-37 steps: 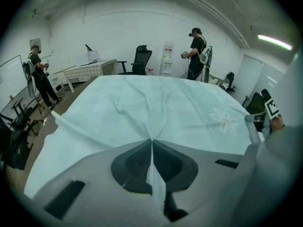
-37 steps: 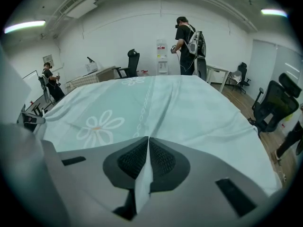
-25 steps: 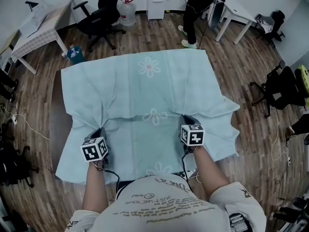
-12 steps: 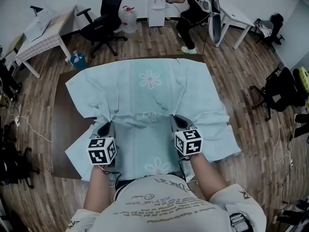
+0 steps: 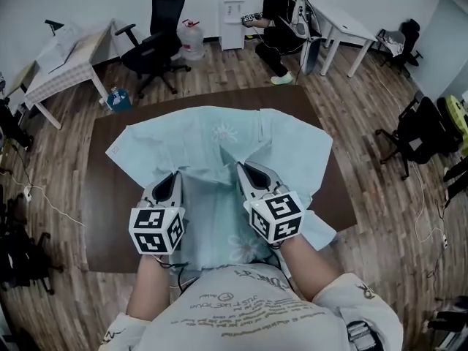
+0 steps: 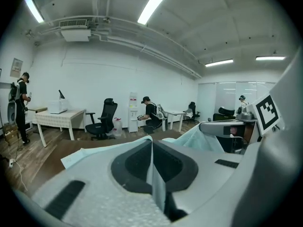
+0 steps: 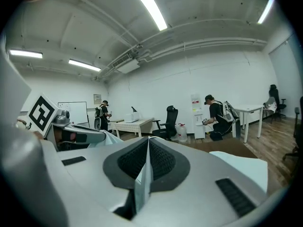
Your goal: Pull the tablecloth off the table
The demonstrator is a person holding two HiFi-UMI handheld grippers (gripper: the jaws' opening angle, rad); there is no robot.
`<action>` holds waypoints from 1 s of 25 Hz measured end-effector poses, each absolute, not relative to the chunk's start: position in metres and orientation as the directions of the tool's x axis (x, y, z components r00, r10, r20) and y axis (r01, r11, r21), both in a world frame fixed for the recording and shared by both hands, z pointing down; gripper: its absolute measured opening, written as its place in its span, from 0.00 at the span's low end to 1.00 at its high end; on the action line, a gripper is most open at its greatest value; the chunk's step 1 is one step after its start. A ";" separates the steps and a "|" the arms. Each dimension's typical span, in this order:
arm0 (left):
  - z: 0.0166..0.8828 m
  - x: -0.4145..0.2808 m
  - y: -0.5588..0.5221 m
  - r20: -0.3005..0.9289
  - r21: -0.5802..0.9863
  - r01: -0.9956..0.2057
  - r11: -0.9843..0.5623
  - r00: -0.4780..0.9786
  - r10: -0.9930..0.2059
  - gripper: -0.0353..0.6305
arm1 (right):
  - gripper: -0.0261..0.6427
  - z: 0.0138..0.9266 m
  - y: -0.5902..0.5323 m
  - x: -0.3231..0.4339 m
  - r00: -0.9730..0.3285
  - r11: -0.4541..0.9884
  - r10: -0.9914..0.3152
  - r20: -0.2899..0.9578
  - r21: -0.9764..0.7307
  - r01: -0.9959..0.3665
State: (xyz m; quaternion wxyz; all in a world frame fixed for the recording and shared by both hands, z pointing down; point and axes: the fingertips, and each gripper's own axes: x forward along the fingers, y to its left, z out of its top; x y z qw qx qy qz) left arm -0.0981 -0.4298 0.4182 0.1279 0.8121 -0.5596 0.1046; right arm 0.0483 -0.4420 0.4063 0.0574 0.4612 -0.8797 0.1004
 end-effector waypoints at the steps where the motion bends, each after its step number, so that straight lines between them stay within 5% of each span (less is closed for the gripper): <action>1: 0.413 -0.098 -0.428 0.299 0.081 -0.935 -0.346 0.354 -0.886 0.06 | 0.06 0.400 -0.440 0.043 -0.567 0.555 -0.804 0.181 -0.115 -0.824; 25: 0.398 -0.097 -0.424 0.260 -0.020 -0.935 -0.355 0.338 -0.904 0.06 | 0.06 0.385 -0.437 0.034 -0.513 0.499 -0.844 0.153 -0.127 -0.858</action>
